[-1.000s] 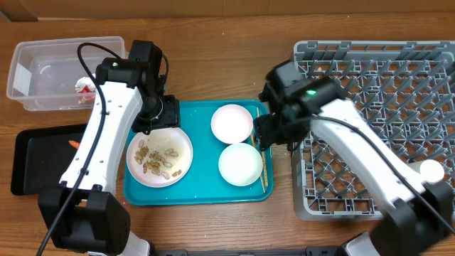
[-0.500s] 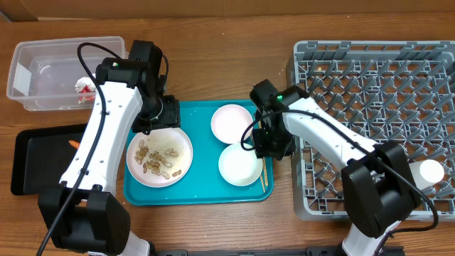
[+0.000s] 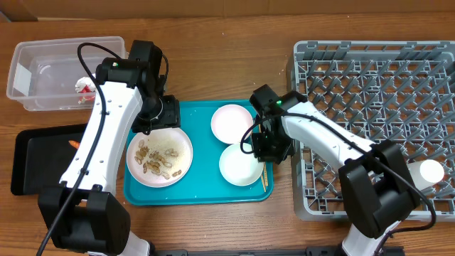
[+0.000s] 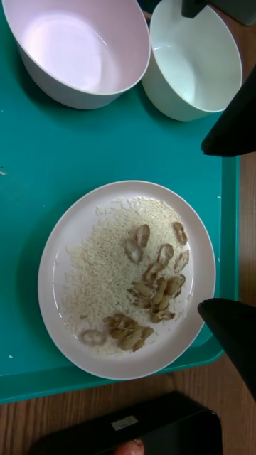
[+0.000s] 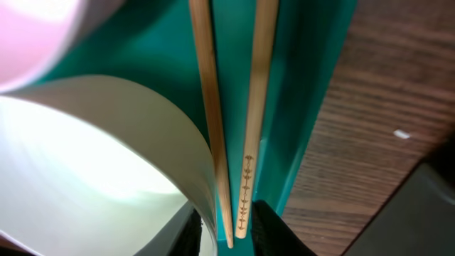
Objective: Sort waste into correct bins and load items into the dishwasher
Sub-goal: 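Reach the right gripper to the white bowl and grasp it, then lift the white bowl and set it in the rack's upper right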
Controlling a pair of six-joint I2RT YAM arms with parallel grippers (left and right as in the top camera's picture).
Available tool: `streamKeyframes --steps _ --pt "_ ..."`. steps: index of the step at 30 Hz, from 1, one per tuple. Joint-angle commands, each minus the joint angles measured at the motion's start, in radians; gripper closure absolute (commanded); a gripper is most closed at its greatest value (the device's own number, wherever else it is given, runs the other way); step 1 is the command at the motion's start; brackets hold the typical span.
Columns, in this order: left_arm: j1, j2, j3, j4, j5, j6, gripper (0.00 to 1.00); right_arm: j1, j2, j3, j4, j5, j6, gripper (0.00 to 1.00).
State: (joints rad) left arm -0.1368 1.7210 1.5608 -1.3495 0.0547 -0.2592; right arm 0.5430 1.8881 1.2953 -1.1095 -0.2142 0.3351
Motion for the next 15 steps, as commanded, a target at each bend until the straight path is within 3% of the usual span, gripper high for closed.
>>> streamKeyframes --steps 1,7,15 --pt "0.005 -0.026 0.018 0.0 -0.014 -0.01 0.34 0.023 0.001 -0.041 0.022 -0.015 0.011 0.8" --pt "0.005 -0.026 0.018 0.0 -0.014 -0.01 0.34 0.024 0.001 -0.036 0.031 -0.015 0.014 0.96" --pt "0.005 -0.026 0.018 0.0 -0.014 -0.01 0.34 0.016 -0.061 0.148 -0.137 0.135 0.014 0.96"
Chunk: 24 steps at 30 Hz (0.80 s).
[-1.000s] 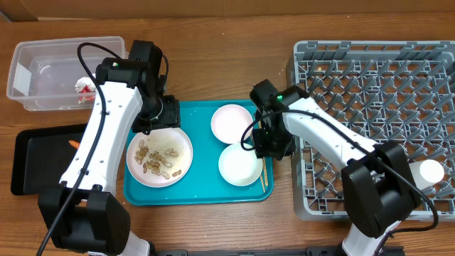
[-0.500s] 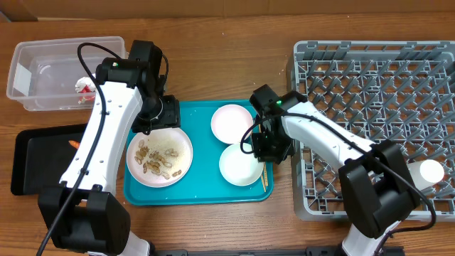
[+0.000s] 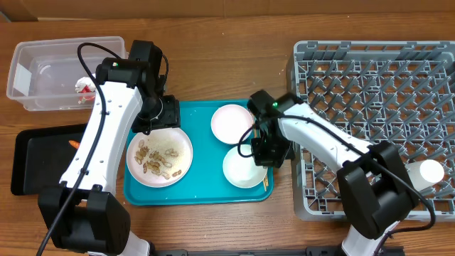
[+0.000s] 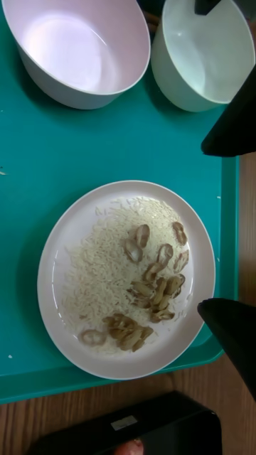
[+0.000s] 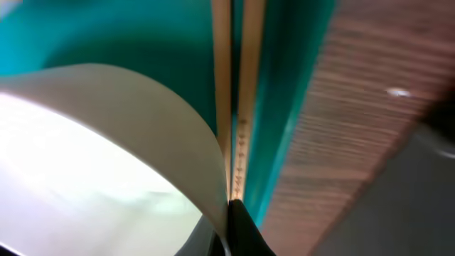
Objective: Sort waste into correct bins and load items into the dishwasher
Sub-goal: 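Lift the white bowl and set it in the rack's upper right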
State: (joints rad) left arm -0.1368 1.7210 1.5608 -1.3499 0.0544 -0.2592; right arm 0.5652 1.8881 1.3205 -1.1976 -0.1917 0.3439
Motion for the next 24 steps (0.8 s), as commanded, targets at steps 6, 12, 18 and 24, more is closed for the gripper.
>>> streamKeyframes --steps 6,12,18,24 --pt "0.005 -0.026 0.018 0.0 -0.014 -0.01 0.34 -0.069 -0.198 0.334 -0.193 0.371 0.023 0.96" --pt "0.005 -0.026 0.018 0.0 -0.013 -0.01 0.34 -0.186 -0.347 0.371 -0.13 0.761 0.024 0.96" --pt "0.005 -0.026 0.018 0.002 -0.013 -0.01 0.34 -0.362 -0.339 0.365 -0.001 1.013 0.023 0.96" --pt "0.005 -0.026 0.018 0.004 -0.013 -0.01 0.34 -0.55 -0.261 0.335 0.181 1.234 0.024 0.96"
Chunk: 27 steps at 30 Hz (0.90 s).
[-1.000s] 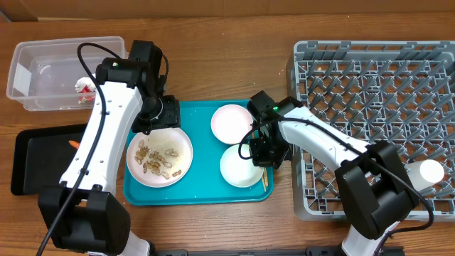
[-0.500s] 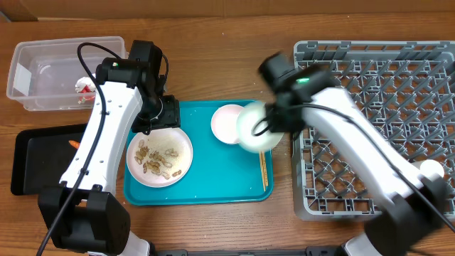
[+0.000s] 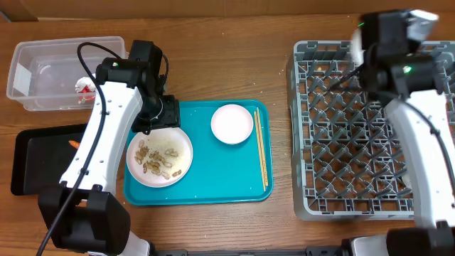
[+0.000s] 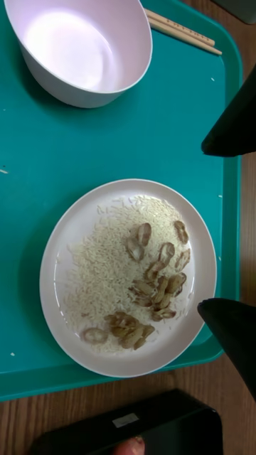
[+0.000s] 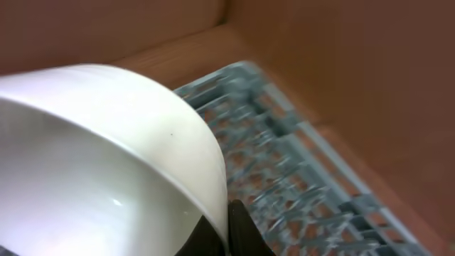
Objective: Sort waste into correct bins and load items into the dishwasher
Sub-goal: 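Lift the white bowl and set it in the rack's upper right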
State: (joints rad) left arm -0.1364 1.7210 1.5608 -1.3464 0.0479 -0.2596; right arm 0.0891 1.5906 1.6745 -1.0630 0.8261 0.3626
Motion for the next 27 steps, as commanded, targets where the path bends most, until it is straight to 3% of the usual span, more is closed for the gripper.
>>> streamKeyframes --steps 1,6,15,27 --pt "0.005 -0.026 0.018 0.001 -0.006 -0.01 0.34 -0.101 0.055 -0.02 0.07 0.261 0.005 0.96" --pt "0.005 -0.026 0.018 0.003 -0.003 -0.01 0.34 -0.223 0.173 -0.02 0.173 0.455 -0.016 0.96" --pt "0.005 -0.026 0.018 0.003 -0.002 -0.01 0.34 -0.357 0.393 -0.02 0.244 0.55 -0.026 0.96" --pt "0.005 -0.026 0.018 0.023 0.023 -0.01 0.34 -0.303 0.505 -0.032 0.237 0.391 0.035 0.96"
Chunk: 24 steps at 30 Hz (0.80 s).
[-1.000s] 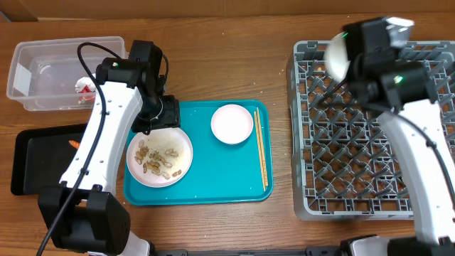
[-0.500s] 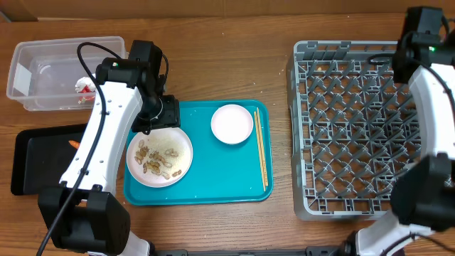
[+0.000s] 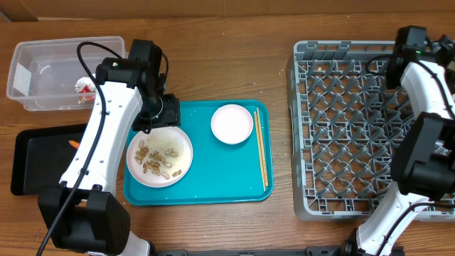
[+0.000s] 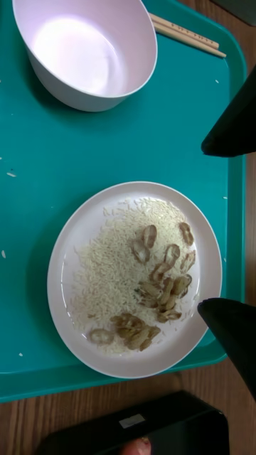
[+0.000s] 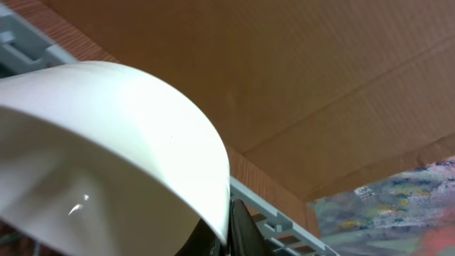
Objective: Sort waste into correct bins and load items into the dishwasher
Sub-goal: 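Lift the white bowl and set it in the rack's upper right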
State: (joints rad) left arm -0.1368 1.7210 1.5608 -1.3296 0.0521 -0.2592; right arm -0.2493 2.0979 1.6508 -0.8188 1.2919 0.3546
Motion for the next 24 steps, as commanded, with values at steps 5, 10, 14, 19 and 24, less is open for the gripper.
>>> streamKeyframes --steps 5,10,14,19,24 --pt "0.005 -0.026 0.018 0.006 0.02 -0.01 0.34 0.063 -0.003 -0.008 -0.058 -0.223 0.043 0.88" --pt "0.005 -0.026 0.018 0.006 0.019 -0.01 0.33 0.085 -0.003 -0.008 -0.153 -0.332 0.044 0.38" --pt "0.005 -0.026 0.018 0.006 0.019 -0.01 0.33 0.098 -0.033 0.0 -0.199 -0.375 0.044 0.25" --pt "0.005 -0.026 0.018 0.006 0.019 -0.01 0.33 0.132 -0.15 0.05 -0.234 -0.48 0.037 0.25" --pt "0.005 -0.026 0.018 0.007 0.018 -0.009 0.33 0.232 -0.299 0.134 -0.247 -0.864 -0.16 0.25"
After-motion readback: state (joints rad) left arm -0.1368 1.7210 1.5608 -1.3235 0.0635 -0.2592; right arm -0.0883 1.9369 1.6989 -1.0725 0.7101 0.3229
